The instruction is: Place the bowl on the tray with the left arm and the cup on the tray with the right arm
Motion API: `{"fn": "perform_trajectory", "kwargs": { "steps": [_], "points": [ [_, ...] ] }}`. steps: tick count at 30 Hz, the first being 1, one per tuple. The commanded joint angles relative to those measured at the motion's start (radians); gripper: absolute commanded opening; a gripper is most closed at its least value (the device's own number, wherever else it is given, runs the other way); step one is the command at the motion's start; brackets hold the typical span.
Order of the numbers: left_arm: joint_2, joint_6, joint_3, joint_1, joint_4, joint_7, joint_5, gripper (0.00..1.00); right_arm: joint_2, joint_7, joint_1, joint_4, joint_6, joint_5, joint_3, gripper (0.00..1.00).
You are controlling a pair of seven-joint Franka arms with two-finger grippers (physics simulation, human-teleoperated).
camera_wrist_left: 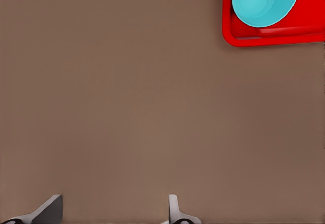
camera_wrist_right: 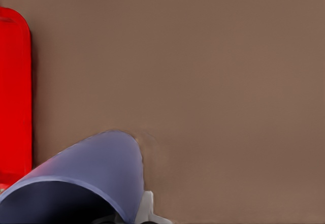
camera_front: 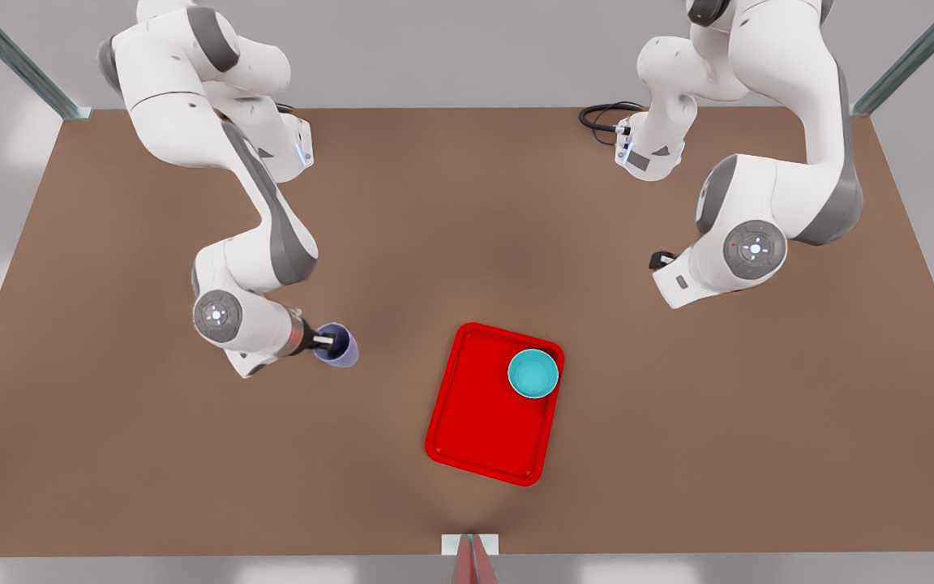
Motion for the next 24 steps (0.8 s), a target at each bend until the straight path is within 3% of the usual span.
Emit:
{"fn": "perform_trajectory", "kwargs": {
  "steps": [1, 7, 10, 14, 24],
  "points": [
    [0.001, -0.001, 0.000, 0.000, 0.000, -0.001, -0.013, 1.00, 0.010, 0.019, 0.008, 0.008, 0.001, -0.006, 0.002, 0.21],
    [0.004, 0.000, 0.003, 0.002, 0.002, -0.001, -0.053, 1.00, 0.195, 0.162, 0.143, 0.232, 0.070, -0.002, 0.022, 0.21],
    [0.004, 0.000, 0.002, 0.000, 0.002, -0.001, -0.054, 1.00, 0.353, 0.260, 0.265, 0.466, 0.085, 0.003, 0.014, 0.21],
    [0.004, 0.000, 0.002, 0.000, 0.002, 0.002, -0.054, 1.00, 0.470, 0.316, 0.363, 0.572, 0.220, 0.001, 0.008, 0.21],
    [0.006, 0.000, 0.002, 0.002, 0.002, -0.001, -0.054, 1.00, 0.521, 0.214, 0.369, 0.502, 0.283, -0.055, -0.036, 0.21]
  ]
}}
